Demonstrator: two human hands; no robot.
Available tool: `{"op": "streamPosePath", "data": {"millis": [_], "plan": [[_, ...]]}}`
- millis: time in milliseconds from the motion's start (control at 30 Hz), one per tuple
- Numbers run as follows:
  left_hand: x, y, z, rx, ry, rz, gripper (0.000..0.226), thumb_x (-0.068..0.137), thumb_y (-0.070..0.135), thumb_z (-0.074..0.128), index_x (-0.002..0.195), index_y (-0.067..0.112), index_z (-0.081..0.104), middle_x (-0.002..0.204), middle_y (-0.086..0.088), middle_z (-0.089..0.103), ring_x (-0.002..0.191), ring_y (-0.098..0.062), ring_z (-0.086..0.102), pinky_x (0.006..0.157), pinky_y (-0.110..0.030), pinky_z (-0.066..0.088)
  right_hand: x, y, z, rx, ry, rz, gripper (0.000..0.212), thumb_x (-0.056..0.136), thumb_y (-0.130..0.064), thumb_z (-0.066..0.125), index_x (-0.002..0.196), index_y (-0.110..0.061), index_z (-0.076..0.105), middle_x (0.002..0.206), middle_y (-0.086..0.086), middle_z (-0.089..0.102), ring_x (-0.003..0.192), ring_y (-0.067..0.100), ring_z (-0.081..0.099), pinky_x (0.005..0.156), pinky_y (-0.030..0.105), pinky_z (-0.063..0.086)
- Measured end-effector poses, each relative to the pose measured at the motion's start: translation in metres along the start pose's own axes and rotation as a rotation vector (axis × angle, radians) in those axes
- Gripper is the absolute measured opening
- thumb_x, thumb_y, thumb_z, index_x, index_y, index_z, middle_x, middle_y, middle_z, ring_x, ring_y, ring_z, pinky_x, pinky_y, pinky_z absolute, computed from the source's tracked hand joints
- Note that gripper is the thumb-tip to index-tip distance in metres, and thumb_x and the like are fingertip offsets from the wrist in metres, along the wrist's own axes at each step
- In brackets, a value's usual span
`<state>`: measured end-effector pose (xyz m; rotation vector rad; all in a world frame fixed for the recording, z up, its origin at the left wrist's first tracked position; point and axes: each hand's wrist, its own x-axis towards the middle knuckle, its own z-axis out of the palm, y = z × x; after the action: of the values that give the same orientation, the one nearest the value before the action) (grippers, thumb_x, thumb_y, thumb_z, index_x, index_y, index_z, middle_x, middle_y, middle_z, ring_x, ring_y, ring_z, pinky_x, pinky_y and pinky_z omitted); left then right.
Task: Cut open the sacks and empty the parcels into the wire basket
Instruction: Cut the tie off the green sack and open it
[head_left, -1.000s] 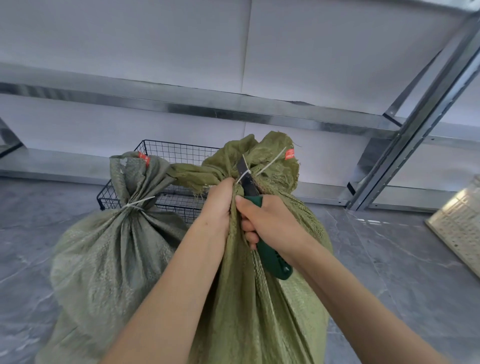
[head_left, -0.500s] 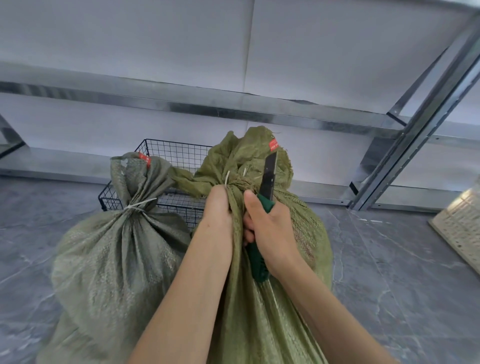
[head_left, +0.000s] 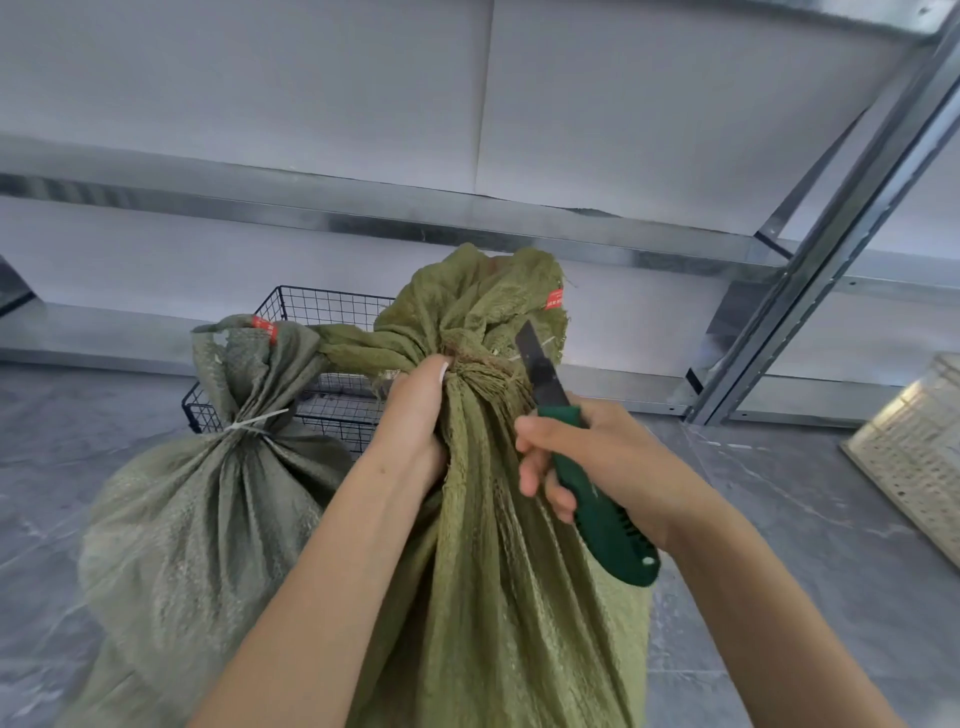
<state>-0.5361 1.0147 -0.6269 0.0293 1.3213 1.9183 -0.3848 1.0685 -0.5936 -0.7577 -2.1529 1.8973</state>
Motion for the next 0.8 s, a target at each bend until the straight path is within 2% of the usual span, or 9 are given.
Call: {"op": "streamPosePath", "data": {"millis": [67, 233, 433, 533, 600, 700, 800], "plan": [[0.002, 0.000, -0.001, 0.005, -0.007, 0.007, 0.038, 0.088, 0.016, 0.050, 0.120, -0.003, 0.055, 0.088, -0.016, 0.064, 0.064, -0.024, 0.064, 0.044, -0.024, 0.050, -0.006, -0.002, -0.004, -0.031, -0.058, 0.053, 0.023, 0.095, -0.021, 0.056, 0.078, -0.006, 0.056, 0.060, 0.011, 0.062, 0.040, 0.014, 0.043, 0.043, 0.025, 0.044], [0.002, 0.001, 0.002, 0.002, -0.006, 0.005, 0.038, 0.089, 0.017, 0.049, 0.122, -0.001, 0.057, 0.082, -0.013, 0.065, 0.062, -0.022, 0.064, 0.042, -0.021, 0.049, -0.020, 0.002, -0.012, -0.109, -0.070, 0.094, 0.023, 0.096, -0.022, 0.056, 0.080, -0.006, 0.056, 0.060, 0.010, 0.061, 0.042, 0.015, 0.044, 0.046, 0.025, 0.044], [0.001, 0.001, 0.000, -0.002, -0.026, 0.005, 0.021, 0.093, 0.016, 0.046, 0.091, 0.005, 0.064, 0.075, -0.011, 0.067, 0.056, -0.020, 0.065, 0.043, -0.021, 0.050, -0.037, 0.011, -0.031, -0.262, -0.053, 0.121, 0.027, 0.095, -0.026, 0.055, 0.074, -0.009, 0.055, 0.058, 0.006, 0.060, 0.045, 0.015, 0.047, 0.051, 0.023, 0.046], [0.002, 0.000, -0.001, 0.010, -0.034, 0.003, 0.023, 0.091, 0.016, 0.047, 0.097, 0.004, 0.065, 0.080, -0.013, 0.068, 0.063, -0.022, 0.067, 0.046, -0.024, 0.052, -0.049, 0.013, -0.046, -0.384, -0.182, 0.211, 0.024, 0.093, -0.029, 0.057, 0.080, -0.008, 0.055, 0.060, 0.005, 0.062, 0.046, 0.014, 0.049, 0.055, 0.025, 0.046], [0.002, 0.000, -0.001, 0.010, -0.042, -0.004, 0.024, 0.090, 0.017, 0.048, 0.100, 0.003, 0.065, 0.081, -0.013, 0.068, 0.066, -0.023, 0.067, 0.048, -0.026, 0.054, -0.054, 0.010, -0.055, -0.375, -0.205, 0.224, 0.024, 0.090, -0.029, 0.060, 0.082, -0.007, 0.056, 0.060, 0.005, 0.061, 0.045, 0.013, 0.049, 0.053, 0.024, 0.046], [-0.001, -0.001, -0.001, -0.019, -0.086, 0.001, 0.021, 0.091, 0.016, 0.048, 0.093, 0.004, 0.065, 0.077, -0.012, 0.069, 0.065, -0.022, 0.068, 0.052, -0.026, 0.055, -0.045, 0.004, -0.060, -0.223, 0.000, 0.140, 0.030, 0.084, -0.028, 0.063, 0.087, 0.002, 0.058, 0.058, 0.006, 0.061, 0.041, 0.012, 0.047, 0.047, 0.020, 0.044], [-0.006, -0.002, 0.001, -0.056, -0.144, 0.023, 0.021, 0.092, 0.015, 0.047, 0.086, 0.005, 0.064, 0.066, -0.009, 0.070, 0.057, -0.019, 0.068, 0.051, -0.025, 0.056, -0.019, -0.003, -0.051, -0.015, 0.261, -0.005, 0.022, 0.088, -0.020, 0.063, 0.092, 0.001, 0.065, 0.064, 0.012, 0.065, 0.040, 0.014, 0.044, 0.046, 0.025, 0.044]]}}
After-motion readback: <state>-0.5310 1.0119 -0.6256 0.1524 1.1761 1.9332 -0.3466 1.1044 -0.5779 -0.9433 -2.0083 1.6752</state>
